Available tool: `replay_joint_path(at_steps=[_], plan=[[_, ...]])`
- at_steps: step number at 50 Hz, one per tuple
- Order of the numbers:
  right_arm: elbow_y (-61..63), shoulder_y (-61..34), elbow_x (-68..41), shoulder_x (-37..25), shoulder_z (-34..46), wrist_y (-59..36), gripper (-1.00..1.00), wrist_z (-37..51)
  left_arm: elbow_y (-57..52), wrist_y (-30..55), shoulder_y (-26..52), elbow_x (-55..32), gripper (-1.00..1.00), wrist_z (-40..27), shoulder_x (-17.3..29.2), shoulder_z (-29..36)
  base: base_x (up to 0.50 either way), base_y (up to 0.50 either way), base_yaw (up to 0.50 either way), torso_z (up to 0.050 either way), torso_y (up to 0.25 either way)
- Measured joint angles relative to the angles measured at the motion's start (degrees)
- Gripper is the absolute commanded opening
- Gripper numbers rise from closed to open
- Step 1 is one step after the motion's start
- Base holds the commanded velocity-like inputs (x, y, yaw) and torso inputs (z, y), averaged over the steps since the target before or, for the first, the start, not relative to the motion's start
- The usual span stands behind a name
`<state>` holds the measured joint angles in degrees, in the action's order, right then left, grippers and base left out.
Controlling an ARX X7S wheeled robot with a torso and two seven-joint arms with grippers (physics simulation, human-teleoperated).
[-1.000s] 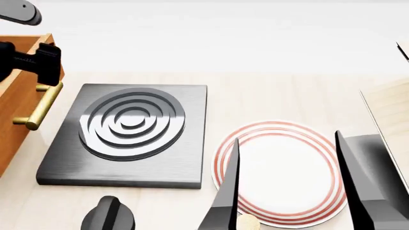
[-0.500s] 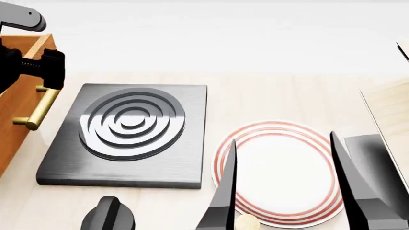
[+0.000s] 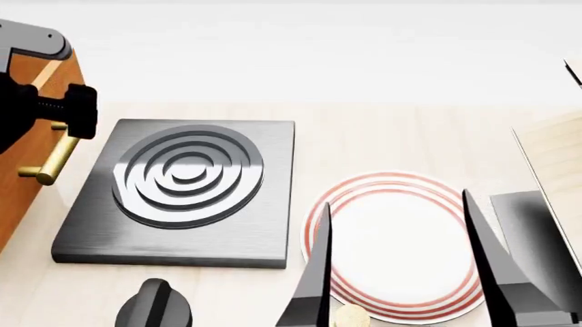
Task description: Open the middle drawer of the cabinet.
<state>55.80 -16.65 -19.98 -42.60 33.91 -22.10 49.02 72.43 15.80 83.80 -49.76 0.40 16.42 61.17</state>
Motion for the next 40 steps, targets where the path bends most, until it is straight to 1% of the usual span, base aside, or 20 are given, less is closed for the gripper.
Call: replay_joint_path(at_steps=[9,17,27,40], plan=[[-0.2,-0.1,0.1,0.0,0.3,0.1,1.0,-0.1,1.5,-0.7,-0.5,2.4,1.0,0.4,-0.6,-2.2,0.0,0.0,0.0,0.0,0.0],[-0.4,0.0,0.2,0.0,0.5,0.3,1.0,-0.1,2.0,-0.7,-1.2,6.1,1.0,0.6,-0.9,-5.9,0.0,0.0,0.0,0.0,0.0],[-0.6,0.1,0.3,-0.1,0.8,0.6,1.0,-0.2,2.3,-0.3,-2.2,12.6,1.0,1.1,-1.3,-12.3,0.0,0.0,0.0,0.0,0.0],[-0.9,0.0,0.3,-0.1,1.0,0.9,1.0,-0.2,2.5,0.7,-3.3,22.5,1.0,2.2,-2.2,-22.3,0.0,0.0,0.0,0.0,0.0]])
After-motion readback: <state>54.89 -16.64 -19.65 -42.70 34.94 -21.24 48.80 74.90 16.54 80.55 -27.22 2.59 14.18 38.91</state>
